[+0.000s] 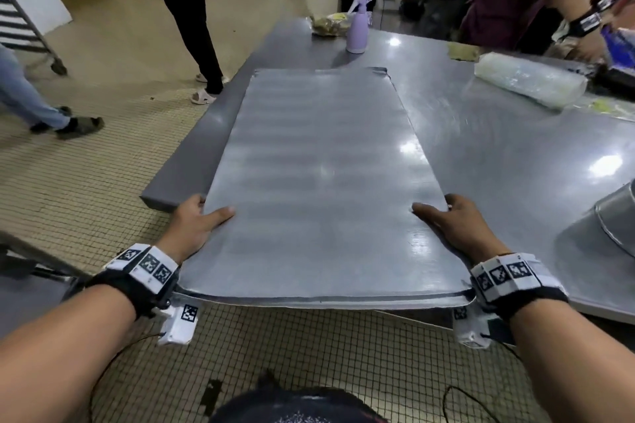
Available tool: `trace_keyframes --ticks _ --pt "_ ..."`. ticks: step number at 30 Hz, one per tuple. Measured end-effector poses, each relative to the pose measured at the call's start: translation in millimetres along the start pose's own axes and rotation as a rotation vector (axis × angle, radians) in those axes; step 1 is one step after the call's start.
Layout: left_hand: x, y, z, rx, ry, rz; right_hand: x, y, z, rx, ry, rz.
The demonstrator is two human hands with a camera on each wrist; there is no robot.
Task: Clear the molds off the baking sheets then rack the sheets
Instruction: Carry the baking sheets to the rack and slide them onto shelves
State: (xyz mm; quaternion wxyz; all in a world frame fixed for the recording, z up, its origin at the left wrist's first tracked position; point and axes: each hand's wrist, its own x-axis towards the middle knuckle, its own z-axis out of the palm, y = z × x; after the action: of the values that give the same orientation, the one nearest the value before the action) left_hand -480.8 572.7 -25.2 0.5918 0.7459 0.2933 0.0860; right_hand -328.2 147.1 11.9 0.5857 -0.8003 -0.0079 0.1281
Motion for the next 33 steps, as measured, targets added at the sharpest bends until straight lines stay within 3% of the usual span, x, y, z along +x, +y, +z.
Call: trace_keyframes --ticks 7,12,17,22,33 --pt "-1.6 5.7 -44.9 -0.084 0.128 -0.008 46.3 -36.9 44.8 -0.055 -0.112 -0.11" --pt "-34.8 -1.4 -66.1 -0.159 0.254 -0.014 98.3 -46.3 70.8 -0.124 -0.297 -0.144" --pt "-99.6 -8.8 -48.0 -0.166 0.52 -0.061 101.7 -78.8 94.7 -0.099 -0.512 -0.19" --pt "-180.0 -23.9 -17.0 -0.112 0.781 -0.121 114.6 -85.3 111.6 -0.2 -0.722 -0.343" --pt "-349.4 -41.8 50.8 -0.175 1.117 -0.246 77.0 -67.6 184.7 -0.328 -1.148 -0.45"
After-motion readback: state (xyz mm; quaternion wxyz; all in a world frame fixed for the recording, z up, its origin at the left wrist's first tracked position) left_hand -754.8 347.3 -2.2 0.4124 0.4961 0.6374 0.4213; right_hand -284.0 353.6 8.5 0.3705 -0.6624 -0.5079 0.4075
